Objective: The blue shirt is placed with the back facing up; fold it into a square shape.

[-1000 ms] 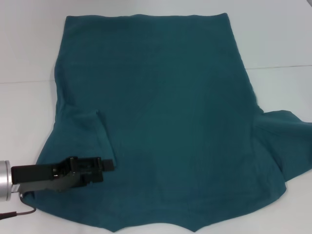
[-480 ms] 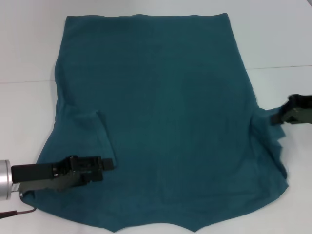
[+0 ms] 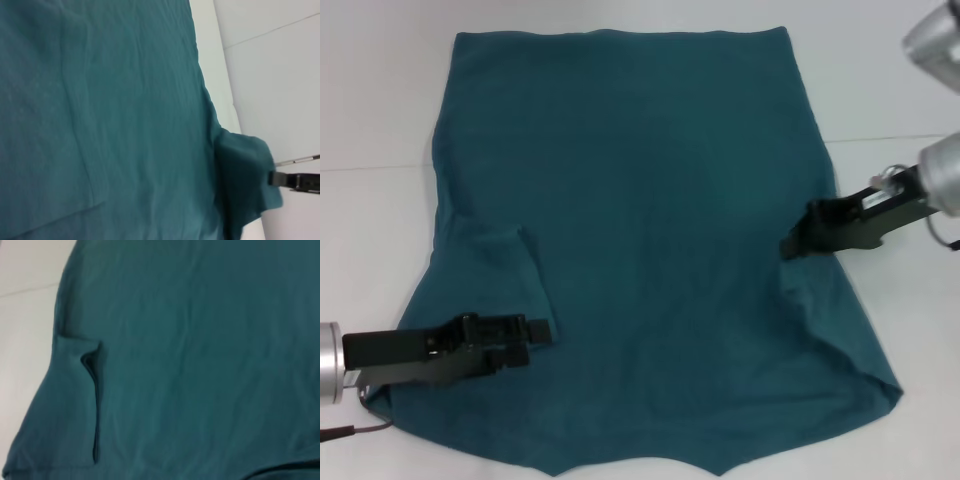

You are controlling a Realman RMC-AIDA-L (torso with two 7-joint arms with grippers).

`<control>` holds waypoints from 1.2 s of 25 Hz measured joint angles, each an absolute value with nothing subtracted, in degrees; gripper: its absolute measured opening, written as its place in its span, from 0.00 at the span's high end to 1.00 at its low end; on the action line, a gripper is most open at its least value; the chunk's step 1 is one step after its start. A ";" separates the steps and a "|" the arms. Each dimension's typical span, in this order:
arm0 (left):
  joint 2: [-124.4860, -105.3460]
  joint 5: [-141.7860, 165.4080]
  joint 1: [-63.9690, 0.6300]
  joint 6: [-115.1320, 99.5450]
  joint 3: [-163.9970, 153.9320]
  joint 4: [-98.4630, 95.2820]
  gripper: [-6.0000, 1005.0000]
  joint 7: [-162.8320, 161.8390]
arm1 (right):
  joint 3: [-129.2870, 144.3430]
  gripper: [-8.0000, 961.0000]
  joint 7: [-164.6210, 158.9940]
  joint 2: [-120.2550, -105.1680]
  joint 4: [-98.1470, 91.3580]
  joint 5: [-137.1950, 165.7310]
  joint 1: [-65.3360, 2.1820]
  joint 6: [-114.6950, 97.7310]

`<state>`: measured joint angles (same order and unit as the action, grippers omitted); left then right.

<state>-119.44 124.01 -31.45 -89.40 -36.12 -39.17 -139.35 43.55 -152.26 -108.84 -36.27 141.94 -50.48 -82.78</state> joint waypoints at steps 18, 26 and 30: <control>-119.62 124.01 -31.49 -88.26 -36.04 -39.14 0.39 -139.39 | 51.54 0.96 -152.61 -111.38 -33.60 142.13 -52.01 -73.20; -119.72 124.01 -31.43 -88.15 -36.04 -39.03 0.39 -139.39 | 57.67 0.89 -150.37 -111.13 -34.62 142.12 -53.77 -71.48; -119.71 124.01 -31.28 -88.15 -36.04 -39.02 0.39 -139.39 | 59.91 0.79 -149.05 -111.62 -36.25 142.16 -54.06 -71.39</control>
